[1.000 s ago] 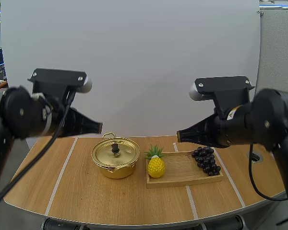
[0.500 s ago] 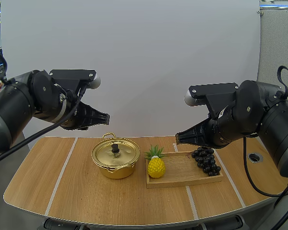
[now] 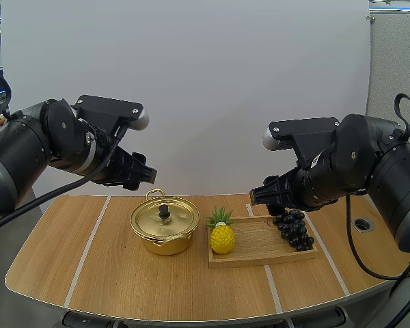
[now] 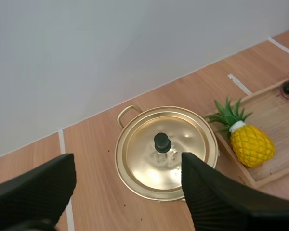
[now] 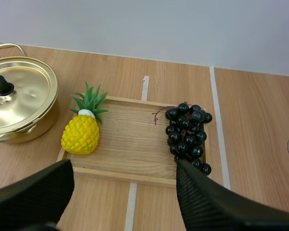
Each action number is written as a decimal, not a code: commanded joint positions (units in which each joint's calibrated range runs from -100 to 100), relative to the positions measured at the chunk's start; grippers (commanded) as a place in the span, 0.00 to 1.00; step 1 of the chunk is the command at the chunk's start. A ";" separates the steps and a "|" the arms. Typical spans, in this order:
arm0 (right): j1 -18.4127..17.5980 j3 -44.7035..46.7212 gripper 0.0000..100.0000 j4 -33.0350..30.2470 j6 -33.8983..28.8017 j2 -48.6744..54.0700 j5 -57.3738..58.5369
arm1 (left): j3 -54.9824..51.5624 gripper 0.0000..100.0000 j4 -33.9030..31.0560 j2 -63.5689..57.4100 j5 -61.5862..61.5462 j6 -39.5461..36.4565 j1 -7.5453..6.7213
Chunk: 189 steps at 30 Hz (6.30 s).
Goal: Open the pot, put the grape inside, and close it
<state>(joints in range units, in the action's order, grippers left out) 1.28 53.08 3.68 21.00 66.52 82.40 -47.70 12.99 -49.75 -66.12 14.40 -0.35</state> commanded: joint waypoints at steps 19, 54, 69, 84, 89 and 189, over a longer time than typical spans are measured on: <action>0.20 -0.51 1.00 1.26 0.24 0.21 -1.22 | 14.87 1.00 6.23 36.09 -4.61 14.41 -0.12; 0.20 -0.51 1.00 1.26 0.24 0.21 -1.22 | 17.98 1.00 3.51 52.97 1.82 14.41 -2.68; 0.20 -0.51 1.00 1.26 0.24 0.21 -1.22 | 17.98 0.01 3.51 52.83 -1.31 14.21 -2.68; 0.20 -0.51 1.00 1.26 0.24 0.21 -1.22 | 19.46 0.00 3.85 32.35 -5.18 14.10 -2.68; 0.20 -0.51 1.00 1.26 0.24 0.21 -1.22 | 25.30 0.00 3.85 23.57 -4.25 11.21 -2.68; 12.69 -0.51 1.00 16.69 32.76 -58.07 -41.56 | 58.99 0.00 -0.51 17.12 19.05 0.97 -2.68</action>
<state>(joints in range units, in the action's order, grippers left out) 13.75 52.98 18.78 51.72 9.34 42.27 10.87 12.68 -32.19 -50.34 16.00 -2.97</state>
